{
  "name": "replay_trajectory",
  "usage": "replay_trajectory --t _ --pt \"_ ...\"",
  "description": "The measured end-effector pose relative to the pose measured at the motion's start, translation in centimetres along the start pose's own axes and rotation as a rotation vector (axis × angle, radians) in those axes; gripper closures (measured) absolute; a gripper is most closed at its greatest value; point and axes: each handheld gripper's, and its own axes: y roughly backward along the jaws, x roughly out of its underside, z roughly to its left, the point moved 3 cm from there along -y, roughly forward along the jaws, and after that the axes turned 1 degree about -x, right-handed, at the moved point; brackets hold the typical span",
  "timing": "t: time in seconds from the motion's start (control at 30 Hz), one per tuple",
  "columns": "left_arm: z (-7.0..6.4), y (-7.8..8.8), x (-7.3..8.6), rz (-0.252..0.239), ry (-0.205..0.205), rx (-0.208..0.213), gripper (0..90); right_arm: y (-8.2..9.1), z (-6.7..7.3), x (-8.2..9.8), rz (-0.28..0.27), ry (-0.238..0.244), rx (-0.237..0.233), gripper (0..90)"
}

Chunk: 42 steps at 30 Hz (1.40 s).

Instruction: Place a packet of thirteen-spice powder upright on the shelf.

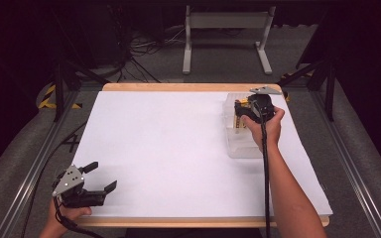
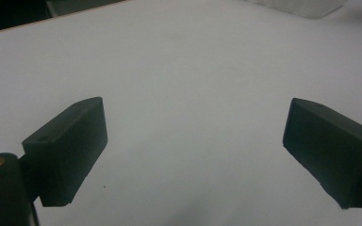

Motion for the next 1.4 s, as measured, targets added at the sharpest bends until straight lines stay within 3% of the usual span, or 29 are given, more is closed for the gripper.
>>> replay_trajectory --t 0.27,1.4 --pt "0.0 0.1 0.0 -0.001 0.006 0.0 7.7 0.2 0.0 0.4 0.034 0.009 -0.012 31.8" --pt "-0.1 0.2 -0.1 0.0 -0.002 0.001 7.7 1.9 0.0 2.1 0.118 0.139 -0.075 27.6"
